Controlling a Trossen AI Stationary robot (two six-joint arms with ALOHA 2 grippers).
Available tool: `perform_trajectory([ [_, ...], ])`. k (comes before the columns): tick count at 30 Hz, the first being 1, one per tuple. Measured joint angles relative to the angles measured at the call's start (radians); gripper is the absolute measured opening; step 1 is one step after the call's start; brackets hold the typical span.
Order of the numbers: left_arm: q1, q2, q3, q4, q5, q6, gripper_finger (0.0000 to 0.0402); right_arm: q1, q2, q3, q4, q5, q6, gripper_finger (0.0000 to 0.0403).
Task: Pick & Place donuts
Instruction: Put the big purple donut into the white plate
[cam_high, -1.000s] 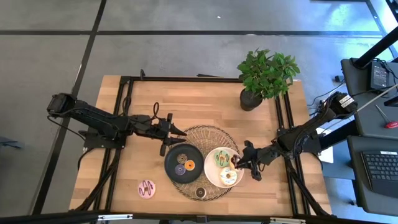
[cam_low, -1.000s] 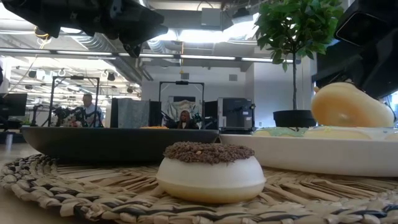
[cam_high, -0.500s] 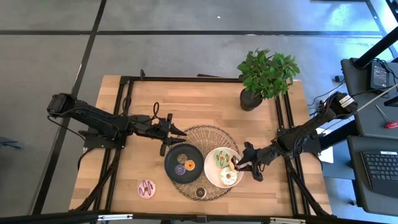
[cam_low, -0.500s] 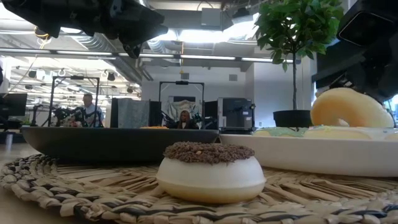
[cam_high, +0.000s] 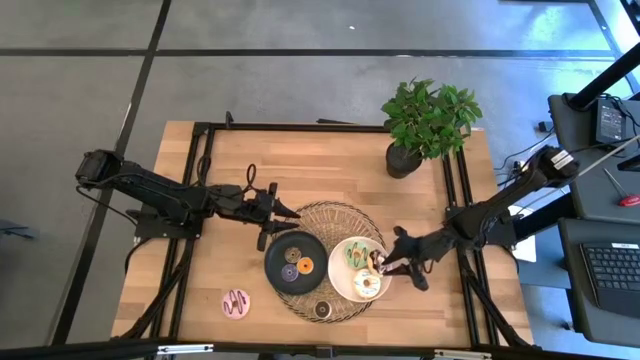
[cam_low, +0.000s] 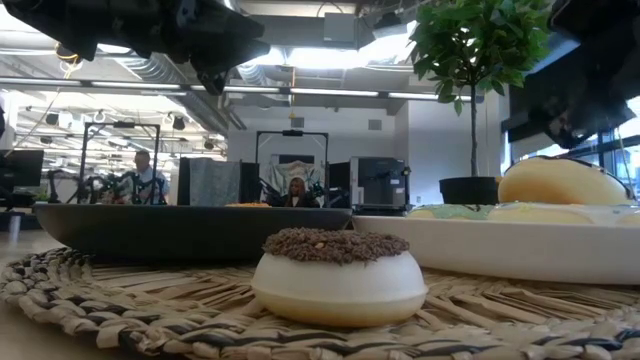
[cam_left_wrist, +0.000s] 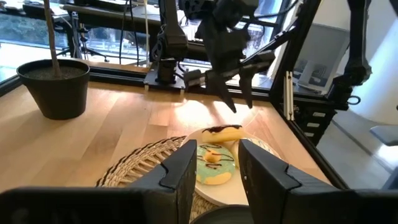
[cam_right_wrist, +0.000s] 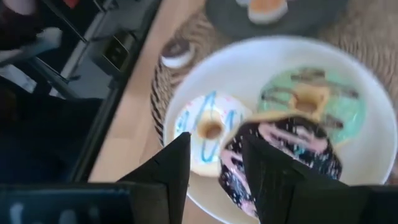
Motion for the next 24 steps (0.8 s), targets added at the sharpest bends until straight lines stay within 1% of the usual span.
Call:
perform_trajectory([
  [4,0.000,0.000,0.000,0.003,0.000,-0.073,0.0114,0.006,-0.083,0.000,-0.026,0.000,-0.060,0.0146],
  [7,0.000,0.000,0.000,0.008,0.000,-0.115,0.0112,0.006,-0.143,0.001,-0.088,0.004,-0.117,0.0146],
  [8,0.000,0.000,0.000,0.008,0.000,-0.135,0.0112,0.006,-0.157,0.001,-0.109,0.026,-0.123,0.0146],
  [10,0.000,0.000,0.003,0.004,0.011,-0.159,0.0112,0.007,-0.172,0.001,-0.127,0.102,-0.126,0.0146],
  [12,0.000,0.000,0.024,-0.028,0.068,-0.173,0.0113,0.006,-0.181,0.000,-0.131,0.166,-0.129,0.0146],
  [13,-0.006,0.000,0.045,-0.066,0.112,-0.177,0.0114,0.006,-0.182,0.001,-0.131,0.180,-0.132,0.0146],
  [15,-0.041,0.000,0.097,-0.189,0.175,-0.195,0.0115,0.006,-0.182,0.001,-0.132,0.182,-0.134,0.0146],
  [16,-0.062,0.000,0.130,-0.274,0.180,-0.213,0.0116,0.006,-0.182,0.001,-0.133,0.182,-0.134,0.0146],
  [17,-0.083,0.000,0.168,-0.370,0.161,-0.235,0.0116,0.006,-0.182,0.001,-0.136,0.182,-0.134,0.0146],
  [19,-0.129,0.000,0.248,-0.582,0.069,-0.297,0.0115,0.006,-0.182,0.001,-0.156,0.182,-0.134,0.0146],
  [21,-0.177,0.000,0.322,-0.803,-0.039,-0.402,0.0114,0.006,-0.181,0.001,-0.171,0.183,-0.129,0.0146],
  [22,-0.204,0.002,0.349,-0.888,-0.081,-0.469,0.0113,0.006,-0.181,0.001,-0.178,0.183,-0.124,0.0146],
  [24,-0.261,0.006,0.384,-1.007,-0.144,-0.603,0.0114,0.006,-0.181,0.001,-0.193,0.184,-0.107,0.0146],
])
